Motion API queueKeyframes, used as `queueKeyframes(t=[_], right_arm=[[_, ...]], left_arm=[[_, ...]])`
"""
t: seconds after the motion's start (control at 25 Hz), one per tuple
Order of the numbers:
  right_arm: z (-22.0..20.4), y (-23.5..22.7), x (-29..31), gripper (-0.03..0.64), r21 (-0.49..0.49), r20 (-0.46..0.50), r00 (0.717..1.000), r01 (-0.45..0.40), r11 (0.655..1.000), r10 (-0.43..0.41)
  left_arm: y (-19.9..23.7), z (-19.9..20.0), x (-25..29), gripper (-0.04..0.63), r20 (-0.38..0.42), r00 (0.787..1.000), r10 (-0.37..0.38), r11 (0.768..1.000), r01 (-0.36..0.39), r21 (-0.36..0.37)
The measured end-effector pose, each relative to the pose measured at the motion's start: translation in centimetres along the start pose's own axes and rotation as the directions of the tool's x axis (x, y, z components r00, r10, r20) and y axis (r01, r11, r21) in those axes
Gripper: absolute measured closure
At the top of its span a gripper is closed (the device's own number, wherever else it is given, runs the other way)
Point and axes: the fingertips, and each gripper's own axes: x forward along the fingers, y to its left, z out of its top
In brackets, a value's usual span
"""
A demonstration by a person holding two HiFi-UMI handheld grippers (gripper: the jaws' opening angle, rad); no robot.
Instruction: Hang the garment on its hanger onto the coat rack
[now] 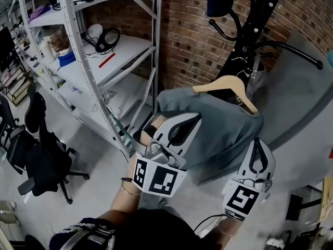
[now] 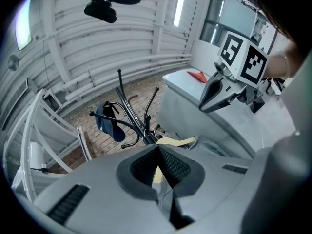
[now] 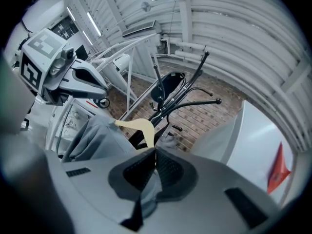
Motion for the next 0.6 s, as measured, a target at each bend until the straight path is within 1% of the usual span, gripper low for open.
queueKeyframes(t=[0.32, 0.6], right_arm=[[0.2, 0.1, 0.3, 0.594, -0.004, 0.001, 1.000, -0.002, 1.000, 0.002], [0.3, 0.6, 1.2, 0.594, -0.012, -0.012, 1.000, -0.010, 1.000, 0.010]], left_arm=[[0.0, -0.3, 0.3, 0.592, -0.019, 1.000, -0.019, 1.000, 0.019, -0.013], [0.3, -1.3, 0.8, 0.592, -0.036, 0.999, -0.029, 0.999, 0.029, -0.020]])
